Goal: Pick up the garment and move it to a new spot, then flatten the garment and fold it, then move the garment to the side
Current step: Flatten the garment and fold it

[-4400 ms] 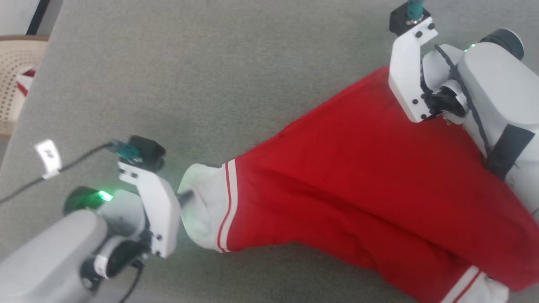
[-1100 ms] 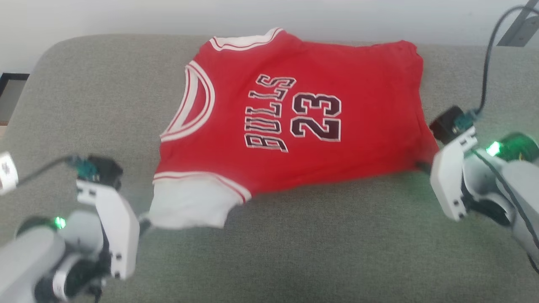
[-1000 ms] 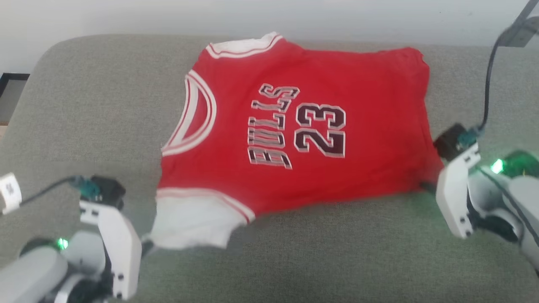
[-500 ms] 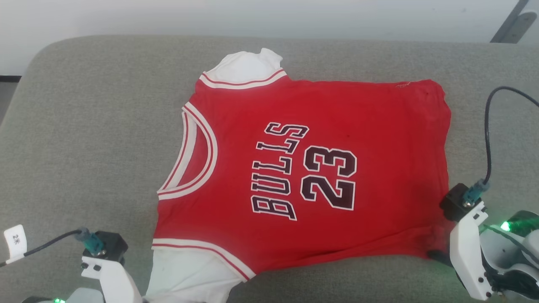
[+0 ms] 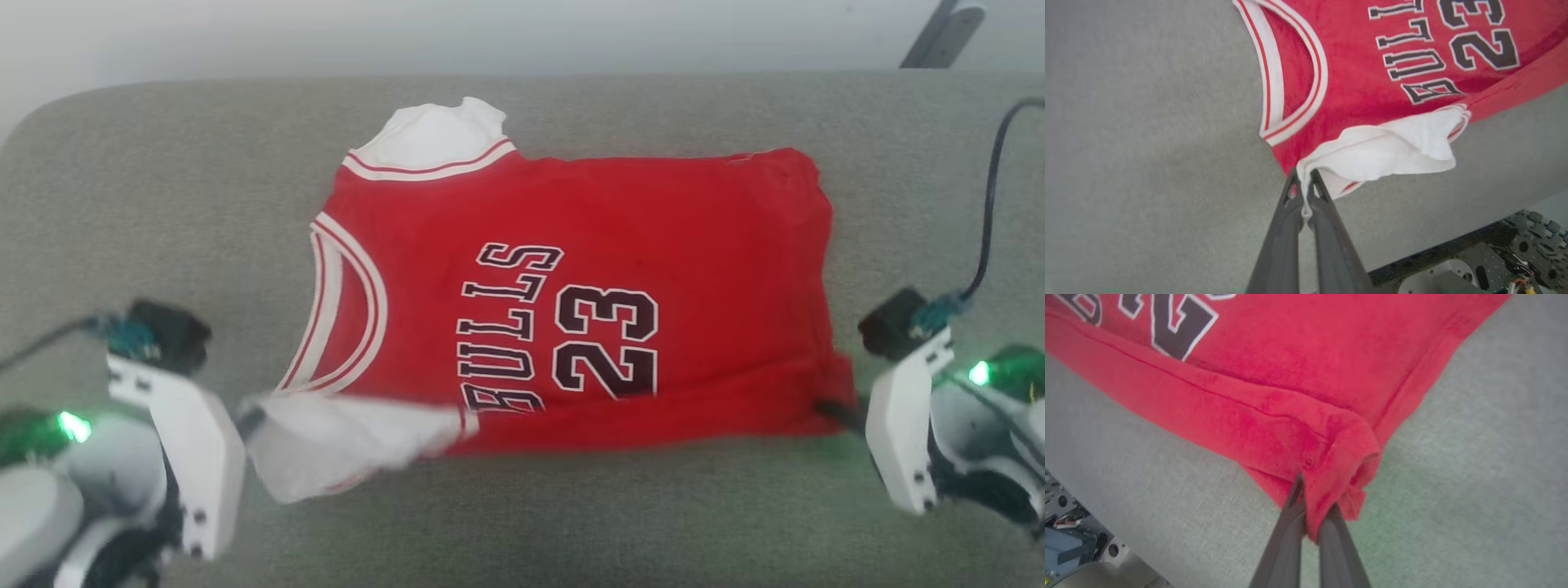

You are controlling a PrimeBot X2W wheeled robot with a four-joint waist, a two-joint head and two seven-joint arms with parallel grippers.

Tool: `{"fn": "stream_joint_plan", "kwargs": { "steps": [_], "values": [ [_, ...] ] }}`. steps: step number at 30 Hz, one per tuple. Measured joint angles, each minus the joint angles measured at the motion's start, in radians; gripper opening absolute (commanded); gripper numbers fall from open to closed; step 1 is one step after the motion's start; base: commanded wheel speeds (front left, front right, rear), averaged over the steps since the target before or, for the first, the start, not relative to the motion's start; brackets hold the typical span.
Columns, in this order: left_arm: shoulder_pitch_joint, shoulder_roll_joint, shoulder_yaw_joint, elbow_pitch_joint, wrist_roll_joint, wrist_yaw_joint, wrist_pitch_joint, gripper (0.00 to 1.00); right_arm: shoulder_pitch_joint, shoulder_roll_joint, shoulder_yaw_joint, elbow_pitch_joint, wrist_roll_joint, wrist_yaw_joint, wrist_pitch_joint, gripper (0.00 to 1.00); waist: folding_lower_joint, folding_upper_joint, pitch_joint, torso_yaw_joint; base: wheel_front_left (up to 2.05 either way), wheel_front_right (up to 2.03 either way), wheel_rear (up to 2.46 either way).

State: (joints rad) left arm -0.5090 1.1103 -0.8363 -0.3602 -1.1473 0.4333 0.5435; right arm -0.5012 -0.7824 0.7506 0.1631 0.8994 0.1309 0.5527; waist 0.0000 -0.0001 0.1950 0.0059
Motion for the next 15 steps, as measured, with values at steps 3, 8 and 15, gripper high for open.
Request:
{"fn": "stream_joint_plan", "kwargs": {
  "steps": [3,8,15],
  "values": [
    [-0.054,-0.013,0.007,0.035,0.031,-0.026,0.01,0.0,-0.018,0.036,-0.044,0.026,-0.035,0.0,-0.004,0.0,0.0,0.0,0.002,-0.013,0.0,0.0,0.0],
    [-0.196,-0.083,0.008,0.17,0.093,-0.116,0.034,0.0,-0.077,0.143,-0.135,0.092,-0.15,0.0,-0.009,0.0,0.0,0.0,0.019,-0.042,0.0,0.0,0.0],
    [-0.351,-0.212,-0.013,0.426,0.151,-0.251,0.025,0.0,-0.158,0.284,-0.218,0.21,-0.289,0.0,-0.033,0.0,0.0,0.0,0.061,-0.073,0.0,0.0,0.0]
  ]
}}
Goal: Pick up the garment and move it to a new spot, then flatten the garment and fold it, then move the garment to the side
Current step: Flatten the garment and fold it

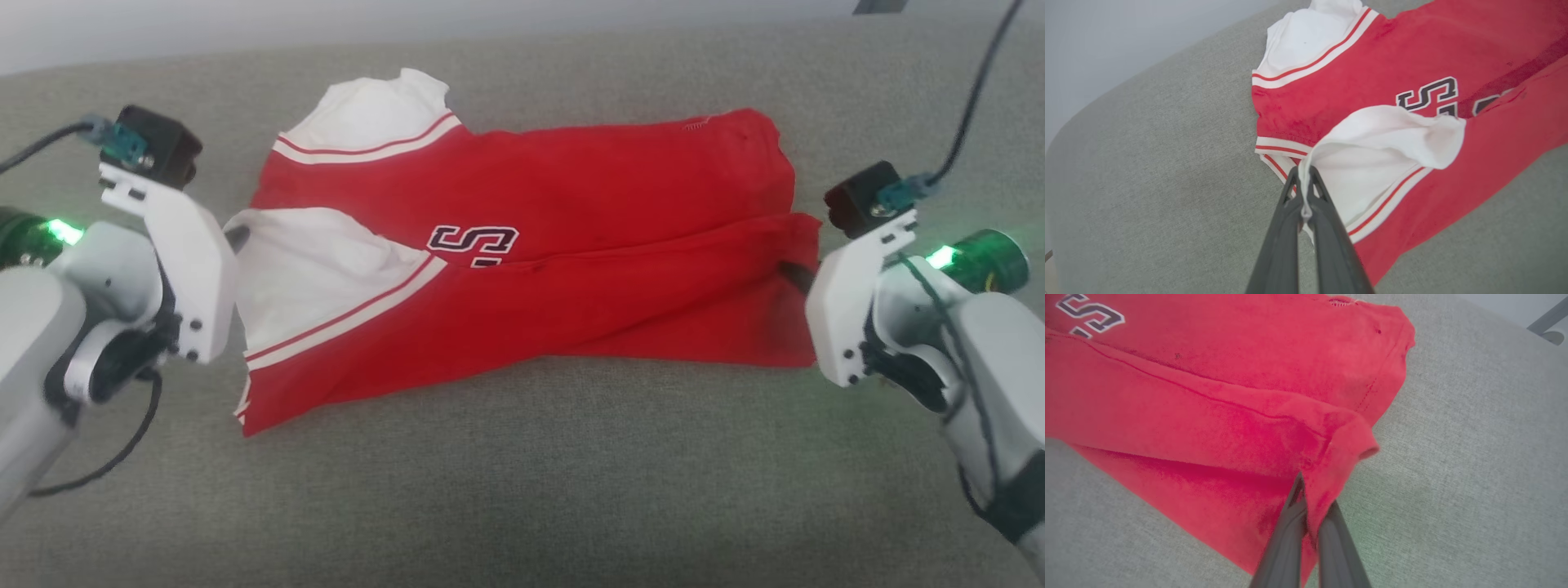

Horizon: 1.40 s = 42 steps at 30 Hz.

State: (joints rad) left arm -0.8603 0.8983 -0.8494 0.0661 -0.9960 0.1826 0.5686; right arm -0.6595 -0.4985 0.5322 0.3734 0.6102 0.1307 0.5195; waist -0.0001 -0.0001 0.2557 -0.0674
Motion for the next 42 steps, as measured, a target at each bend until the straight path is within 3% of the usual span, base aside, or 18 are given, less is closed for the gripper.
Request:
{"fn": "stream_joint_plan", "kwargs": {
  "steps": [5,13,14,15,16,17,18,23,29,36,42],
  "values": [
    [-0.061,-0.093,-0.018,0.19,0.002,-0.086,-0.016,0.0,-0.044,0.087,-0.027,0.104,-0.067,0.0,-0.01,0.0,0.0,0.0,0.034,-0.018,0.0,0.0,0.0],
    [-0.092,-0.21,-0.053,0.446,-0.026,-0.178,0.011,0.0,-0.11,0.185,-0.038,0.244,-0.105,0.0,0.001,0.0,0.0,0.0,0.084,-0.035,0.0,0.0,0.0],
    [-0.092,-0.219,-0.054,0.47,-0.035,-0.185,0.012,0.15,-0.116,0.19,-0.041,0.256,-0.105,0.0,0.001,0.0,0.0001,0.0,0.086,-0.035,0.0,0.0,0.0],
    [-0.093,-0.227,-0.054,0.49,-0.044,-0.191,0.014,0.34,-0.121,0.195,-0.042,0.266,-0.105,0.0,0.001,0.11,0.0,0.0,0.087,-0.034,0.0,0.0,0.0],
    [-0.096,-0.235,-0.053,0.511,-0.049,-0.192,0.017,0.56,-0.127,0.198,-0.038,0.271,-0.105,0.0,0.001,0.35,0.0001,0.0,0.087,-0.033,0.0,0.0,0.0],
    [-0.101,-0.242,-0.049,0.527,-0.058,-0.192,0.023,1.0,-0.131,0.199,-0.037,0.276,-0.105,0.0,-0.002,0.66,0.0001,0.0,0.086,-0.033,0.0,0.0,0.0],
    [-0.104,-0.25,-0.043,0.539,-0.068,-0.192,0.024,1.0,-0.136,0.2,-0.039,0.284,-0.105,0.0,-0.006,1.0,0.0,0.0,0.084,-0.032,0.0,0.0,0.0],
    [-0.111,-0.259,-0.033,0.55,-0.076,-0.2,0.012,1.0,-0.135,0.19,-0.038,0.284,-0.104,0.0,-0.033,1.0,0.0,0.0,0.06,-0.023,0.0,0.0,0.0],
    [-0.11,-0.237,-0.027,0.484,-0.079,-0.158,0.031,1.0,-0.09,0.153,-0.076,0.234,-0.108,0.0,-0.075,1.0,0.0001,0.0,0.024,-0.002,0.0,0.0,0.0],
    [-0.048,-0.185,-0.02,0.312,-0.126,-0.056,0.105,1.0,0.003,0.138,-0.198,0.135,-0.166,0.0,-0.144,1.0,0.0,0.0,-0.019,0.023,0.0,0.0,0.0],
    [0.038,-0.118,-0.033,0.128,-0.151,0.06,0.194,1.0,0.094,0.174,-0.328,0.047,-0.237,0.0,-0.167,1.0,0.0001,0.0001,-0.046,0.032,0.0,0.0,0.0]
  ]
}}
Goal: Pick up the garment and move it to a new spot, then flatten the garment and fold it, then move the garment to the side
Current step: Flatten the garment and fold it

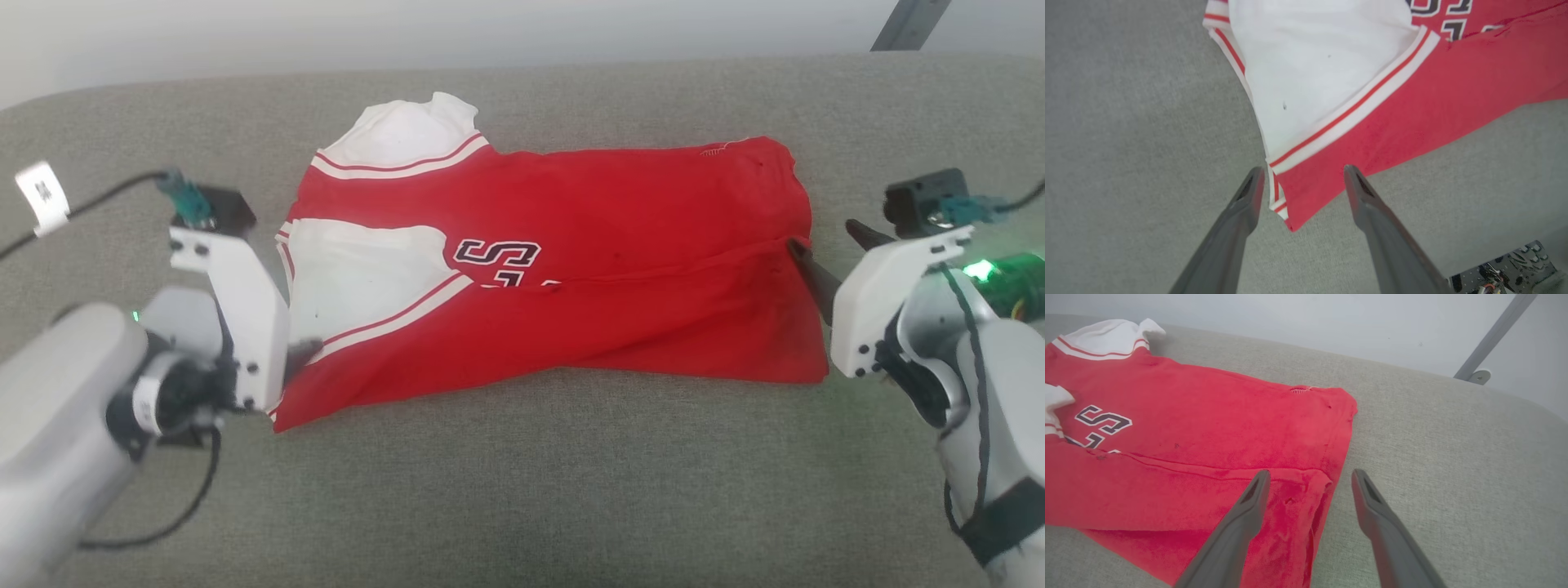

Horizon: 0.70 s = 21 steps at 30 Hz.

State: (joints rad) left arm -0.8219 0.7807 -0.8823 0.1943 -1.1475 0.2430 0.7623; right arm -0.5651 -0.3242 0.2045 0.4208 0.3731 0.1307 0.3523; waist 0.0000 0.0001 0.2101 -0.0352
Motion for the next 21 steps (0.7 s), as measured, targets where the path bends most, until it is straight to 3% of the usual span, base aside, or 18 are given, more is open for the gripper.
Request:
{"fn": "stream_joint_plan", "kwargs": {
  "steps": [4,8,12,21],
  "values": [
    [0.05,0.03,-0.008,-0.099,-0.021,0.07,0.03,1.0,0.057,0.028,-0.072,-0.068,-0.052,0.0,0.009,1.0,0.0,0.0,-0.002,-0.002,0.0,0.0,0.0],
    [0.087,0.053,-0.006,-0.117,-0.027,0.106,0.027,1.0,0.106,0.069,-0.117,-0.14,-0.084,0.0,0.03,1.0,0.0,0.0,0.003,-0.017,0.0,0.0,0.0],
    [0.112,0.053,0.009,-0.07,-0.042,0.112,0.001,1.0,0.148,0.105,-0.155,-0.206,-0.108,0.0,0.054,1.0,0.0,0.0,0.017,-0.038,0.0,0.0,0.0],
    [0.126,0.018,0.032,0.108,-0.08,0.056,-0.044,1.0,0.209,0.144,-0.198,-0.309,-0.13,0.0,0.117,1.0,0.0,0.0,0.058,-0.088,0.0,0.0,0.0]
  ]
}}
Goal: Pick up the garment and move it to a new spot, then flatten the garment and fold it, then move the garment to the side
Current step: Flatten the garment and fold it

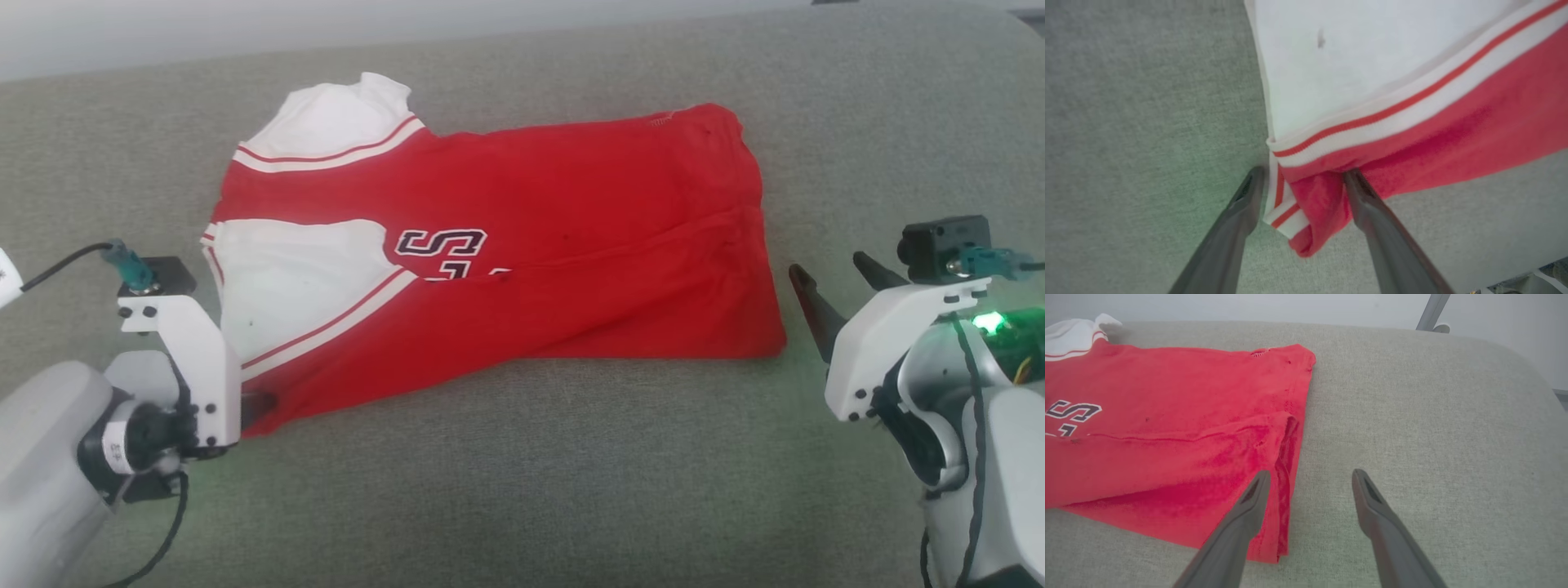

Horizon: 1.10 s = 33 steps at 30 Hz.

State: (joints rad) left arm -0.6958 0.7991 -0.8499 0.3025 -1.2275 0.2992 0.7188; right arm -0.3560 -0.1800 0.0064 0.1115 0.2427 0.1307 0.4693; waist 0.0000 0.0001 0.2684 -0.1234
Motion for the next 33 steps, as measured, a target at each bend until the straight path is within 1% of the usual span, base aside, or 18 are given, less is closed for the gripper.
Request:
{"fn": "stream_joint_plan", "kwargs": {
  "steps": [4,5,6,7,8,13,18,28,29,30,31,33],
  "values": [
    [-0.011,-0.025,0.01,0.072,-0.012,-0.03,-0.006,1.0,0.02,0.003,0.006,-0.03,0.003,0.0,0.046,1.0,0.0,0.0,0.013,-0.011,0.0,0.0,0.0],
    [-0.016,-0.03,0.01,0.086,-0.013,-0.042,-0.007,0.53,0.026,0.003,0.006,-0.036,0.005,0.0,0.06,1.0,0.0,0.0,0.015,-0.013,0.0,0.0,0.0],
    [-0.022,-0.035,0.009,0.099,-0.012,-0.059,-0.011,0.53,0.03,0.005,0.005,-0.039,0.013,0.0,0.081,1.0,0.0,0.0,0.017,-0.013,0.0,0.0,0.0],
    [-0.027,-0.041,0.01,0.115,-0.014,-0.068,-0.012,0.0,0.035,0.004,0.011,-0.041,0.016,0.0,0.104,1.0,-0.0001,0.0001,0.019,-0.013,0.0,0.0,0.0],
    [-0.027,-0.041,0.01,0.115,-0.014,-0.068,-0.012,0.0,0.035,0.004,0.011,-0.041,0.016,0.0,0.104,1.0,-0.0001,0.0001,0.019,-0.013,0.0,0.0,0.0],
    [-0.051,-0.06,0.004,0.166,-0.008,-0.105,-0.016,0.0,0.054,0.0,0.032,-0.045,0.04,0.0,0.216,1.0,0.0,0.0,0.026,-0.002,0.0,0.0,0.0],
    [-0.077,-0.084,-0.001,0.189,-0.003,-0.133,-0.02,0.0,0.04,-0.007,0.044,-0.023,0.066,0.0,0.3,1.0,-0.0001,0.0,0.035,0.02,0.0,0.0,0.0],
    [-0.107,-0.135,-0.007,0.228,0.004,-0.172,-0.045,0.0,-0.078,-0.038,0.073,0.129,0.077,0.0,0.422,1.0,0.0,0.0001,0.051,0.068,0.0,0.0,0.0],
    [-0.109,-0.141,-0.007,0.234,0.005,-0.173,-0.048,0.0,-0.086,-0.043,0.086,0.142,0.076,0.0,0.436,0.9,0.0,0.0001,0.052,0.072,0.0,0.0,0.0],
    [-0.11,-0.147,-0.008,0.239,0.005,-0.177,-0.053,0.0,-0.094,-0.047,0.088,0.156,0.073,0.0,0.449,0.19,0.0,0.0001,0.051,0.076,0.0,0.0,0.0],
    [-0.113,-0.151,-0.008,0.244,0.005,-0.181,-0.053,0.0,-0.103,-0.056,0.105,0.162,0.069,0.0,0.461,0.0,0.0,0.0,0.05,0.08,0.0,0.0,0.0],
    [-0.114,-0.159,-0.01,0.254,0.006,-0.184,-0.06,0.0,-0.111,-0.067,0.111,0.173,0.064,0.0,0.477,0.0,0.0,0.0,0.046,0.086,0.0,0.0,0.0]
  ]
}}
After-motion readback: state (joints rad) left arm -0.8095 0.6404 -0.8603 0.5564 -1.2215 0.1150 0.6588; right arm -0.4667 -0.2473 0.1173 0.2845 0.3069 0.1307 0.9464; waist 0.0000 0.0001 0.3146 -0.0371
